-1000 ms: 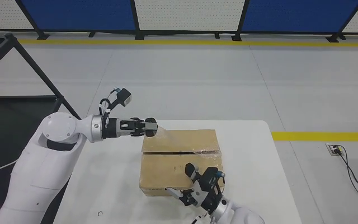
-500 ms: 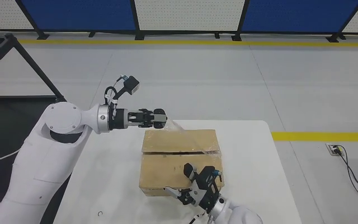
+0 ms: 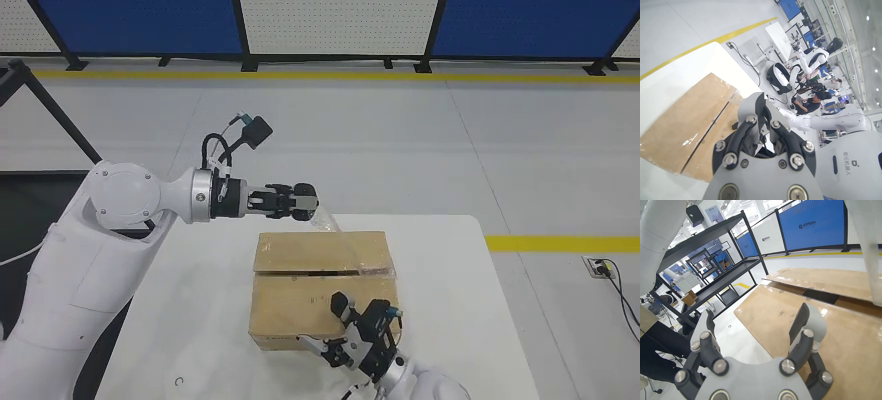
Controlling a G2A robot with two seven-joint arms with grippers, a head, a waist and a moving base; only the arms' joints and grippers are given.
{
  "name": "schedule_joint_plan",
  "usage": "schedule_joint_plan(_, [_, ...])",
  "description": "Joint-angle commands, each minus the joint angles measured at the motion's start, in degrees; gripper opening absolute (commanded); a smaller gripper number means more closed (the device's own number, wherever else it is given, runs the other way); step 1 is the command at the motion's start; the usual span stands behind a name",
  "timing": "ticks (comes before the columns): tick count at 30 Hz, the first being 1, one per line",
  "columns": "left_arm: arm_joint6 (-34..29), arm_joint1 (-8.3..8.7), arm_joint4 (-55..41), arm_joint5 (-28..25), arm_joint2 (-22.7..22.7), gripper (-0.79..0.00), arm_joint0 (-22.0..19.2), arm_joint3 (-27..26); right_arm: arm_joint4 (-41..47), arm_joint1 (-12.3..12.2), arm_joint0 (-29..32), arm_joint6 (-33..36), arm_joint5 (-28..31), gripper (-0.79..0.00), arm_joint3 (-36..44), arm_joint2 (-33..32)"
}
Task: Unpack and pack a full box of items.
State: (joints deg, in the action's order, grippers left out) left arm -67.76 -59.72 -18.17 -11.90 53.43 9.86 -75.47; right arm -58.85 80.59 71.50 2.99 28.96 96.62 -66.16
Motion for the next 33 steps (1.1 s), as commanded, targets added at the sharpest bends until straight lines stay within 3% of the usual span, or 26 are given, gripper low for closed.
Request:
schedule_joint_plan(1, [0.6,-0.21,0.2,-0.5,-0.4,-0.785,-0.4,0.2,-0.5,-0.1,0.7,-3.9,0.8,0.0,0.5,-0.2])
schedule_joint_plan(6, [1.9,-0.5,1.2,-2.2,-0.7,-0.785,-1.0,0.5,-2.7,-0.4,1.9,-8.9,3.4,0.0,0.8,-0.6])
schedule_joint_plan(20, [4.8,-1.44,6.2,-10.7,-2.0,-0.785,-3.8,0.8,-0.7,-0.5,-0.2,-7.9,2.7,0.0,-2.4,0.4])
schedule_joint_plan(33, [4.5,-1.5,6.7,-10.9,-2.3,-0.785,-3.9,0.9,0.2,-0.8,-1.0,-7.6,2.7,0.0,-3.5,0.0])
